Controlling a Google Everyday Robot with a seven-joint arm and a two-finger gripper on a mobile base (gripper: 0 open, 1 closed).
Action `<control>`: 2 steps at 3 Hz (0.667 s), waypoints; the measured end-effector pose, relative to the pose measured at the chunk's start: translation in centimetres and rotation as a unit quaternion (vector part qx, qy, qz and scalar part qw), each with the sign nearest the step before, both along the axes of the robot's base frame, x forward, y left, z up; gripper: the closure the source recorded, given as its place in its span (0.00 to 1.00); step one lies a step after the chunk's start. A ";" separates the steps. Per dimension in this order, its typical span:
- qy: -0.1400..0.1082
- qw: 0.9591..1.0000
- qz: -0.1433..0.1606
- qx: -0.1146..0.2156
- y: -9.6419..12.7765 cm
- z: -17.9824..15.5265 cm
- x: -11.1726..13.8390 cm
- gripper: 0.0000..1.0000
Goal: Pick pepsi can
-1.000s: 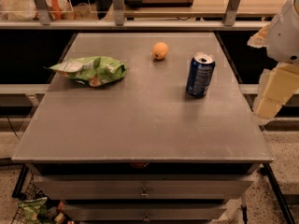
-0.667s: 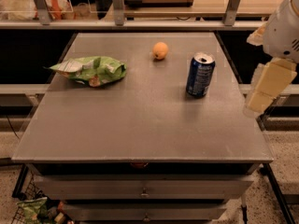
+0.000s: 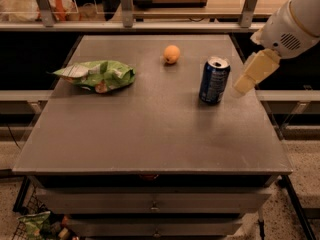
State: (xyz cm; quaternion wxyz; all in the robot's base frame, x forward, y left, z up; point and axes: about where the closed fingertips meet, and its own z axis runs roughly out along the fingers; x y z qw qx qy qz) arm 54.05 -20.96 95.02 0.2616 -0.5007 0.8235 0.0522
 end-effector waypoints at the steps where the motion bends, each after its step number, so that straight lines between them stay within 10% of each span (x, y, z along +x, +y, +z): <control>1: -0.008 0.998 -0.015 0.067 0.8 -0.8 2.6 0.00; 2: -0.010 0.993 -0.016 0.117 1.7 -1.2 3.4 0.00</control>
Offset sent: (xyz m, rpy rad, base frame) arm 0.0430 0.0236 -0.0134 0.3566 -0.0286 -0.0395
